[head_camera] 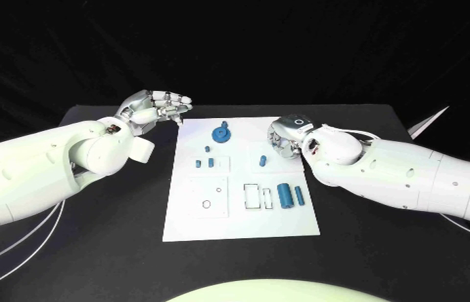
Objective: Assemble the parts on the task board
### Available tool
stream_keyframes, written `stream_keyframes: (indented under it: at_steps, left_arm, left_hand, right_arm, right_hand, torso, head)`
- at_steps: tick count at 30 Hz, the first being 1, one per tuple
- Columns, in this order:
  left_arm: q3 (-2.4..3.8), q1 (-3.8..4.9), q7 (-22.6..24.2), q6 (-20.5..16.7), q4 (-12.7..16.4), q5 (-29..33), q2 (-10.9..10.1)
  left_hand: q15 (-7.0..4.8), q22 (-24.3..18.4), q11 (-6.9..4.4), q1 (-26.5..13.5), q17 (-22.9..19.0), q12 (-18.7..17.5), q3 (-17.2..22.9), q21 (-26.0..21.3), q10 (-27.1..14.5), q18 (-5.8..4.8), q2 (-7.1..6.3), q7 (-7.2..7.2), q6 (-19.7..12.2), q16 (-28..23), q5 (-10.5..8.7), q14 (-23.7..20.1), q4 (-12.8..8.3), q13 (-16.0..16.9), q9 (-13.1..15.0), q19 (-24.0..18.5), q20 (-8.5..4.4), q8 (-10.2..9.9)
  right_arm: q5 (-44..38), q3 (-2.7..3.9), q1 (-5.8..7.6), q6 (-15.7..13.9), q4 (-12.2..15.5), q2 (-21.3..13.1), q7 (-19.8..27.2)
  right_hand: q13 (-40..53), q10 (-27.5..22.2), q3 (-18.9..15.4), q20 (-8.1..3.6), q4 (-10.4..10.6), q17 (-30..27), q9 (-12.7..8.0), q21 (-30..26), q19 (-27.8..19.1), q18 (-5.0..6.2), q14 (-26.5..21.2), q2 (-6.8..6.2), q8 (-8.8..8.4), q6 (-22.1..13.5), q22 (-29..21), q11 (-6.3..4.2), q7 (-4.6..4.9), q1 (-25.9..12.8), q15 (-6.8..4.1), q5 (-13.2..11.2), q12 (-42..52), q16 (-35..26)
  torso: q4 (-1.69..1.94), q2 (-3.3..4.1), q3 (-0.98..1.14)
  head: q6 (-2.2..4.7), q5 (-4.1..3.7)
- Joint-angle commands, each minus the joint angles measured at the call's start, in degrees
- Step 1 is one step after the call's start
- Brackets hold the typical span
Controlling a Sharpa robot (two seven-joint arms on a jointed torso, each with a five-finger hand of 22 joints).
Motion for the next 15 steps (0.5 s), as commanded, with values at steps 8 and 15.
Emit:
stream_keyframes:
  at_steps: [8, 15]
  left_arm:
    - [0.06, 0.03, -0.1, 0.2, 0.1, 0.0, 0.0]
    - [0.06, 0.03, -0.2, 0.2, 0.0, 0.0, -0.1]
  left_hand:
    - [0.16, -0.5, 0.00, -0.2, -0.7, 0.1, -1.5, -0.7, -1.0, -0.04, 0.24, 0.27, -1.4, -0.8, 0.84, -0.1, -0.5, -0.6, 1.0, 0.2, 0.20, -0.2]
    - [0.23, -0.6, 0.07, -0.3, -0.8, 0.1, -1.6, -0.9, -1.1, -0.06, 0.22, 0.35, -1.5, -1.0, 0.91, -0.2, -0.5, -0.6, 1.0, 0.1, 0.23, -0.3]
  right_arm:
    - [-0.6, -0.28, -0.49, -3.0, 1.0, -0.4, -0.3]
    - [-0.7, -0.25, -0.46, -4.5, 1.8, -1.1, -0.3]
  right_hand:
    - [-1.5, 3.1, 3.5, -0.39, -2.4, -0.3, 0.9, 1.4, 3.2, -1.70, 2.8, 2.73, 1.45, 1.1, 11.2, -1.71, 0.06, 0.1, -0.87, 0.8, -0.9, 0.2]
    - [-1.5, 3.1, 3.5, -0.40, -2.5, -0.3, 0.9, 1.6, 3.3, -1.73, 2.9, 2.71, 1.47, 1.1, 11.2, -1.72, 0.03, 0.1, -0.89, 0.8, -0.9, 0.3]
  torso:
    - [0.00, 0.00, -0.03]
    - [-0.02, -0.01, -0.04]
  head:
    - [0.15, 0.03]
    - [0.24, 0.11]
